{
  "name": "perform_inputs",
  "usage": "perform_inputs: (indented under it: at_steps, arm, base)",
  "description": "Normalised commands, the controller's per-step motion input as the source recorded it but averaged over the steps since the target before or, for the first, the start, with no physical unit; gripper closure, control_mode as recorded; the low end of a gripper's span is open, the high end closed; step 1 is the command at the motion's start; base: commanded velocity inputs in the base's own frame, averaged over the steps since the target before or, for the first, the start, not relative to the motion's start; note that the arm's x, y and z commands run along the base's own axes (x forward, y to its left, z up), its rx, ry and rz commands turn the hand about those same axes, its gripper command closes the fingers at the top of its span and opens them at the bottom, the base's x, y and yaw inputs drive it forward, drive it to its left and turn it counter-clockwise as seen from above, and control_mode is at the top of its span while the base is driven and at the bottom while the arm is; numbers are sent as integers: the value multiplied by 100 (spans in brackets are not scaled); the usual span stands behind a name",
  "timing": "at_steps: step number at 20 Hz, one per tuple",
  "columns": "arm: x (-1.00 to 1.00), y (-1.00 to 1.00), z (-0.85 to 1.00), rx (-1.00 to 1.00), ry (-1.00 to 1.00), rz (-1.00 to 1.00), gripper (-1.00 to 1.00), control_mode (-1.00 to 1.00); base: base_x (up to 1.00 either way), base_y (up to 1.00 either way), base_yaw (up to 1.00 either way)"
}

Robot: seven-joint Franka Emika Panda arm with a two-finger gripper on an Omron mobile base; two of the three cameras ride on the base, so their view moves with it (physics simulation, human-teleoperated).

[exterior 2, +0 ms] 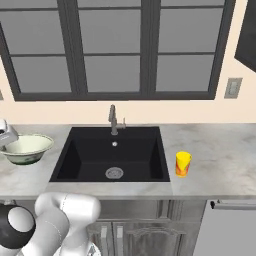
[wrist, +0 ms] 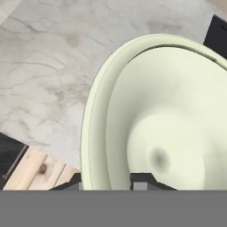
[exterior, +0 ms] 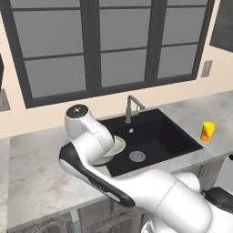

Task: Pick the cup and bowl from the counter and place them on the counter next to the sink.

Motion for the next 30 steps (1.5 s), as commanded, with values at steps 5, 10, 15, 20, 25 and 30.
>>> perform_inputs:
  at_steps: [5, 10, 15, 20, 25, 30]
  arm:
    - [5, 24, -27, 0, 0, 2, 100, -100]
    - [24, 15, -13, 0, 0, 3, 100, -100]
    - [41, 2, 0, -1, 1, 4, 100, -100]
    - [34, 0, -4, 0, 2, 5, 100, -100]
    - [17, 0, -18, 0, 0, 5, 100, -100]
    - [15, 0, -28, 0, 0, 5, 100, -100]
  base:
    - [0, 0, 0]
    - [0, 0, 0]
    - [0, 0, 0]
    - [0, 0, 0]
    - [0, 0, 0]
    - [0, 0, 0]
